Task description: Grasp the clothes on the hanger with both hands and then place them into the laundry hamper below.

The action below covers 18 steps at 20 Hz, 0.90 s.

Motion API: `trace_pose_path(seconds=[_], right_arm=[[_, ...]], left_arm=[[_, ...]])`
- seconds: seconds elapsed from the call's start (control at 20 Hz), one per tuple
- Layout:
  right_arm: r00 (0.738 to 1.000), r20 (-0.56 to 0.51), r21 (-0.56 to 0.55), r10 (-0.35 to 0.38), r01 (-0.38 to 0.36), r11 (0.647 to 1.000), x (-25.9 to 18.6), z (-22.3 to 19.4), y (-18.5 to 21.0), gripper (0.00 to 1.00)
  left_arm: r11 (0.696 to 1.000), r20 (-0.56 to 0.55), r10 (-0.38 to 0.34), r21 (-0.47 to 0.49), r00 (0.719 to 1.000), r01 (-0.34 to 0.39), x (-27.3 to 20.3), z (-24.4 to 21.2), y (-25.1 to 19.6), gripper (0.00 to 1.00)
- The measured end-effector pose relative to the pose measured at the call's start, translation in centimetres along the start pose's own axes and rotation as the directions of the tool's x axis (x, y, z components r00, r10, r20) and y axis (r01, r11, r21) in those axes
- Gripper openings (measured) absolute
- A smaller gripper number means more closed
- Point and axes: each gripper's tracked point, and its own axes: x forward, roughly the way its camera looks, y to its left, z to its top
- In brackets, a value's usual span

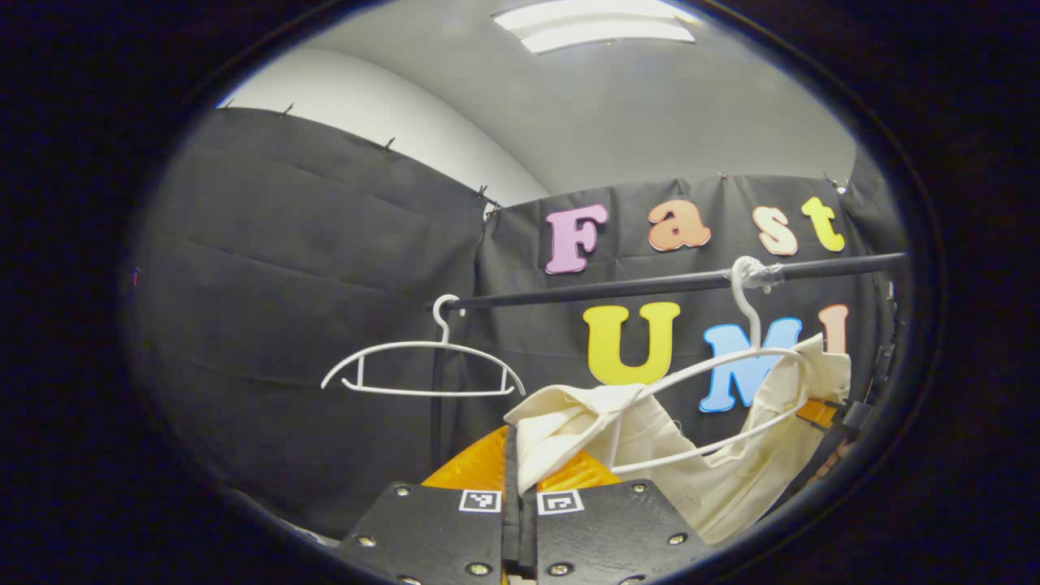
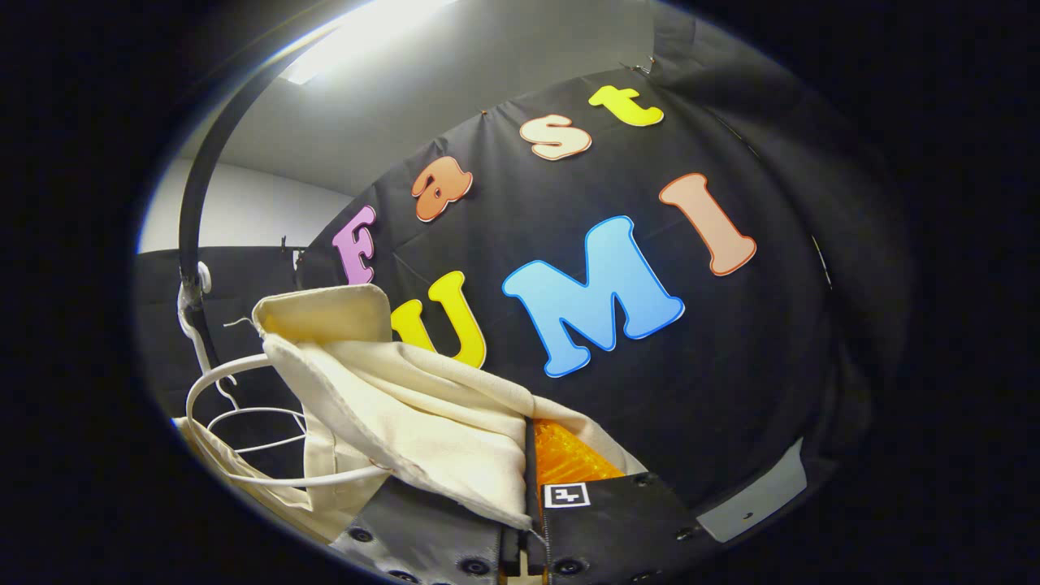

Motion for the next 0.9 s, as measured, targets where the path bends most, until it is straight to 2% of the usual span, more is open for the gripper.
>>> trace_pose_path(seconds=[0.1, 0.25, 0.35, 0.6, 0.7, 0.9], right_arm=[[1.0, 0.006, 0.018, -0.021, 0.021, 1.0, 0.7, 0.4, -1.1, 0.07], [1.0, -0.019, 0.054, -0.024, 0.025, 0.998, 1.7, 0.2, -2.0, 0.07], [0.999, -0.034, 0.068, -0.024, 0.026, 0.997, 2.3, 0.6, -2.4, 0.07], [1.0, -0.017, 0.033, 0.013, -0.012, 0.999, 2.3, 2.0, -2.3, 0.08], [0.998, -0.061, 0.062, 0.028, -0.025, 0.998, 1.3, 1.0, -2.2, 0.07], [0.995, -0.084, -0.07, 0.061, -0.067, 0.995, -1.7, 0.4, -1.7, 0.08]], left_arm=[[0.999, -0.023, -0.021, -0.027, 1.0, 0.02, 1.5, -1.1, 1.2, 0.0], [0.99, -0.074, -0.053, -0.134, 0.996, 0.043, 2.9, -2.9, 3.6, 0.02], [0.985, -0.085, -0.064, -0.168, 0.994, 0.049, 3.5, -4.0, 5.1, 0.01], [0.983, -0.072, -0.105, -0.161, 0.992, 0.092, 4.1, -5.3, 4.1, 0.01], [0.982, -0.062, -0.113, -0.156, 0.992, 0.102, 3.8, -4.9, 4.3, 0.01], [0.988, -0.042, -0.106, -0.116, 0.993, 0.101, 3.7, -3.4, 4.0, 0.02]])
